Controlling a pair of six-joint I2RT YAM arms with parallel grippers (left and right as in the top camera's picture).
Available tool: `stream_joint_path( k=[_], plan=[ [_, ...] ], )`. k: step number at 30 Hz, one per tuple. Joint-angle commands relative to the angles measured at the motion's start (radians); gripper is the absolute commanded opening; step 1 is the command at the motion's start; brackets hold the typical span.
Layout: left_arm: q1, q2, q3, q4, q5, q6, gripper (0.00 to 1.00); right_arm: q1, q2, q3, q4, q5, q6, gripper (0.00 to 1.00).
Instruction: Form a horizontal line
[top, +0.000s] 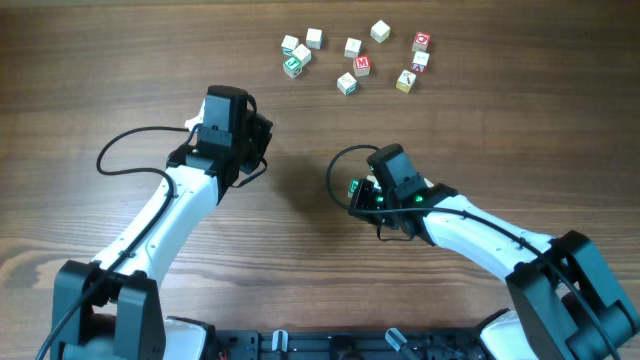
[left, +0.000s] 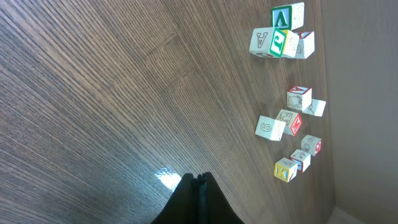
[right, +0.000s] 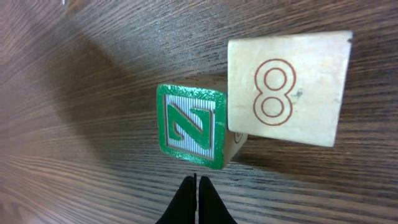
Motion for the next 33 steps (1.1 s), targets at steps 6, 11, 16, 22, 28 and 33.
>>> stream_joint_path(
  k=[6, 11, 16, 22, 28, 33],
  plan=[
    [-0.003, -0.016, -0.003, 0.003, 0.008, -0.009, 0.07, 0.003, 0.010, 0.011, 0.008, 0.053, 0.037, 0.05],
    [-0.003, -0.016, -0.003, 0.003, 0.008, -0.009, 0.07, 0.003, 0.010, 0.011, 0.019, 0.073, 0.046, 0.05],
    [-0.003, -0.016, -0.003, 0.003, 0.008, -0.009, 0.08, 0.003, 0.010, 0.011, 0.027, 0.092, 0.059, 0.05],
    [-0.003, -0.016, -0.003, 0.003, 0.008, -0.009, 0.08, 0.003, 0.010, 0.011, 0.031, 0.103, 0.058, 0.05],
    [-0.003, -0.016, -0.003, 0.003, 0.008, -0.009, 0.08, 0.003, 0.010, 0.011, 0.042, 0.103, 0.057, 0.05],
    [-0.003, -0.016, -0.003, 0.003, 0.008, -0.009, 0.09, 0.003, 0.010, 0.011, 0.042, 0.103, 0.057, 0.04]
  ],
)
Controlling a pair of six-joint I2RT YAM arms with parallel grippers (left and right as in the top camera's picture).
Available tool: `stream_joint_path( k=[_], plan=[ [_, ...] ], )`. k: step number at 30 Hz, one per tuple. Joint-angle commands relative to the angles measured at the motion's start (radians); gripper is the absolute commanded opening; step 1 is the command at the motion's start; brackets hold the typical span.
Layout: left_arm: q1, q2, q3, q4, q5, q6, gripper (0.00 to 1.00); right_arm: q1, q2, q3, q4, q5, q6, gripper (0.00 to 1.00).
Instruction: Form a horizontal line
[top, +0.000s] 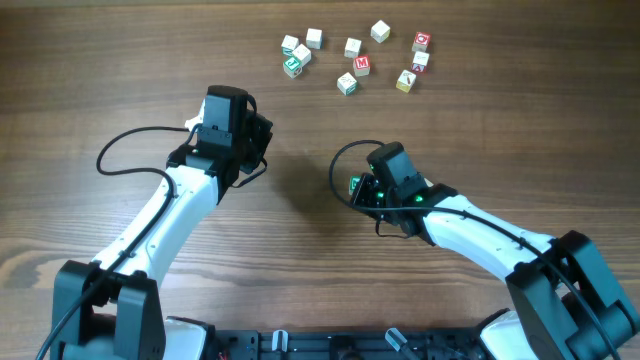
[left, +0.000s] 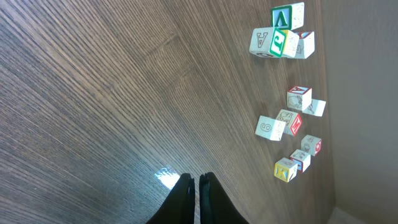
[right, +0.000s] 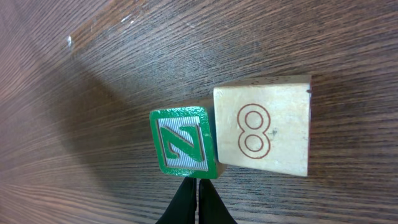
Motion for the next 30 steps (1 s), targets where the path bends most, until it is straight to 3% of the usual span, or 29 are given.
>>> stream_joint_path(
  k=[1, 14, 19, 23, 30],
  plan=[
    [-0.003, -0.016, -0.003, 0.003, 0.008, -0.009, 0.09, 0.003, 0.010, 0.011, 0.006, 0.026, 0.006, 0.04],
    [-0.003, -0.016, -0.003, 0.003, 0.008, -0.009, 0.11, 0.003, 0.009, 0.011, 0.009, 0.006, 0.004, 0.05],
    [-0.003, -0.016, -0.003, 0.003, 0.008, -0.009, 0.11, 0.003, -0.041, 0.011, -0.111, -0.058, 0.004, 0.04],
    [-0.003, -0.016, -0.003, 0.003, 0.008, -0.009, 0.11, 0.003, -0.129, 0.011, -0.219, 0.108, 0.007, 0.05],
    [-0.004, -0.016, -0.003, 0.003, 0.008, -0.009, 0.11, 0.003, -0.137, 0.011, -0.220, 0.356, 0.028, 0.04]
  ],
)
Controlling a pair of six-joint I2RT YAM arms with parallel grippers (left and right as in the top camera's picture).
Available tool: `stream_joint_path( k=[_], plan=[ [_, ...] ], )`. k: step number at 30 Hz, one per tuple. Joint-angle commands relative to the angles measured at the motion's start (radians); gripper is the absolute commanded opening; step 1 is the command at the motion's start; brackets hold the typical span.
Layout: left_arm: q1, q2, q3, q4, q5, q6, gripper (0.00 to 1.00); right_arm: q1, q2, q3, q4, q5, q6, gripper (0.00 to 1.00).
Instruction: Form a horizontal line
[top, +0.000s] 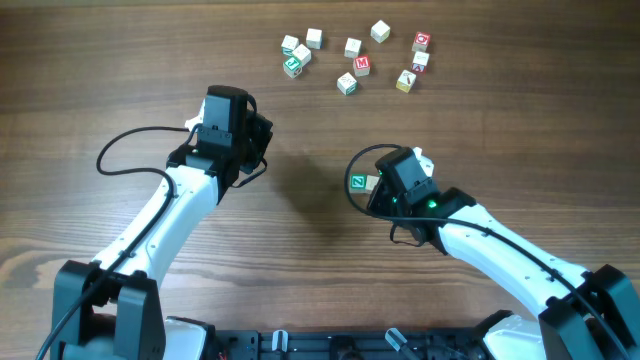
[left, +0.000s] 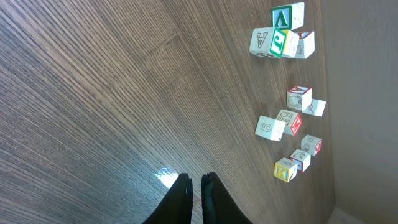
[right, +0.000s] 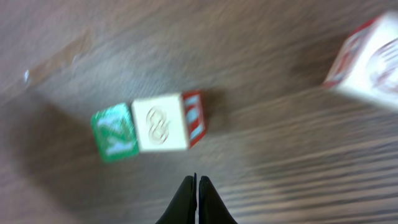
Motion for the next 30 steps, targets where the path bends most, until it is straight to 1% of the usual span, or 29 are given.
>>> stream_joint_path(
  k=[1, 6, 10, 15, 23, 26, 30],
  plan=[
    [-0.004, -0.016, -0.003, 0.003, 0.008, -0.009, 0.11, 0.003, 0.011, 0.011, 0.009, 0.139, 0.046, 0.05],
    [-0.004, -0.016, -0.003, 0.003, 0.008, -0.009, 0.11, 0.003, 0.018, 0.011, 0.049, 0.240, 0.088, 0.05],
    [-0.004, -0.016, -0.003, 0.003, 0.008, -0.009, 0.11, 0.003, 0.065, 0.010, 0.087, 0.238, 0.163, 0.05],
    [-0.004, -0.016, -0.003, 0.003, 0.008, -0.009, 0.11, 0.002, 0.088, 0.010, 0.121, 0.238, 0.201, 0.04],
    [-0.004, -0.016, -0.003, 0.003, 0.008, -0.009, 0.12, 0.002, 0.106, 0.010, 0.136, 0.232, 0.213, 0.04],
    [-0.004, -0.016, -0.003, 0.002, 0.008, -0.009, 0.12, 0.002, 0.112, 0.010, 0.159, 0.183, 0.211, 0.04],
    [-0.004, -0.016, -0.003, 0.002, 0.008, -0.009, 0.12, 0.002, 0.117, 0.010, 0.161, 0.182, 0.214, 0.05]
  ],
)
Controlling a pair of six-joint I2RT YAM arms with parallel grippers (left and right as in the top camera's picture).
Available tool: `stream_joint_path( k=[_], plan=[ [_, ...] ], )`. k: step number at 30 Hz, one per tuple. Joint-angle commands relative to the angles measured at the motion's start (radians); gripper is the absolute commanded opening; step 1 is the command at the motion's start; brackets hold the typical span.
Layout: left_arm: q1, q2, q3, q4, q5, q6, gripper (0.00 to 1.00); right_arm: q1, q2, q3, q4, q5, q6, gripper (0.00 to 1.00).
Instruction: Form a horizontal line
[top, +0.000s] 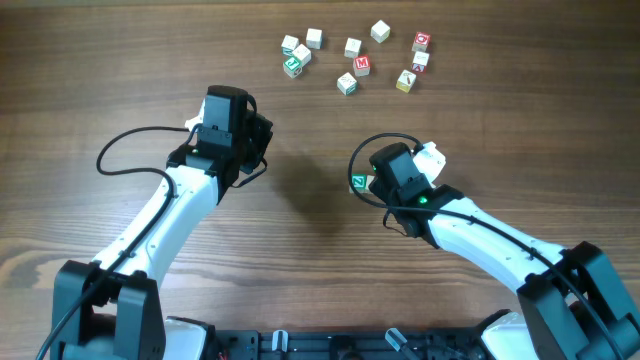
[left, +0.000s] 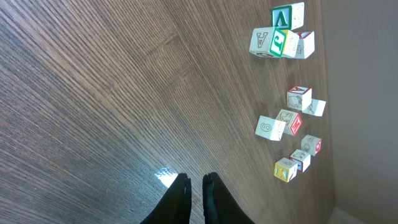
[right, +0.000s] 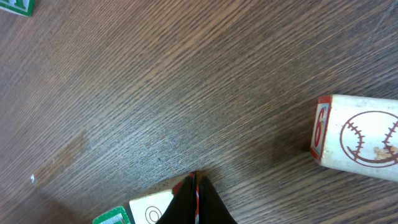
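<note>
A green N block (top: 359, 182) lies mid-table with a tan 8 block (right: 151, 213) touching its right side; both also show at the bottom edge of the right wrist view. My right gripper (right: 194, 179) is shut and empty, its tips low at the 8 block's red right face. A white baseball block (right: 362, 139) with a red 6 side sits apart to the right, seen from overhead as the white block (top: 430, 157). My left gripper (left: 196, 181) hovers over bare wood, fingers slightly apart and holding nothing.
Several loose letter blocks (top: 352, 55) are scattered at the table's far edge, and the left wrist view shows them along its right side (left: 283, 36). The left arm (top: 190, 195) and a black cable loop (top: 120, 150) lie on the left half.
My right gripper has moved in close to the N and 8 pair, with its shut tips now at the 8 block's right face. The left fingers stand slightly wider apart.
The right gripper was shut just below the touching N and 8 blocks, then slightly farther back. Then it viewed the pair from a distance, with the baseball block to the right. Now it is at the 8 block's end. The left fingers went from shut to slightly parted.
</note>
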Motion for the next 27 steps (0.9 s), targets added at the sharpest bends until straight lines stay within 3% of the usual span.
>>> stream_joint_path(
  k=[1, 27],
  plan=[
    [-0.004, -0.016, -0.003, 0.002, 0.008, -0.009, 0.12, 0.002, 0.023, 0.010, 0.005, -0.014, 0.018, 0.05],
    [-0.004, -0.016, -0.003, -0.002, 0.008, -0.009, 0.13, 0.002, 0.024, 0.010, 0.038, -0.055, -0.038, 0.05]
  ],
)
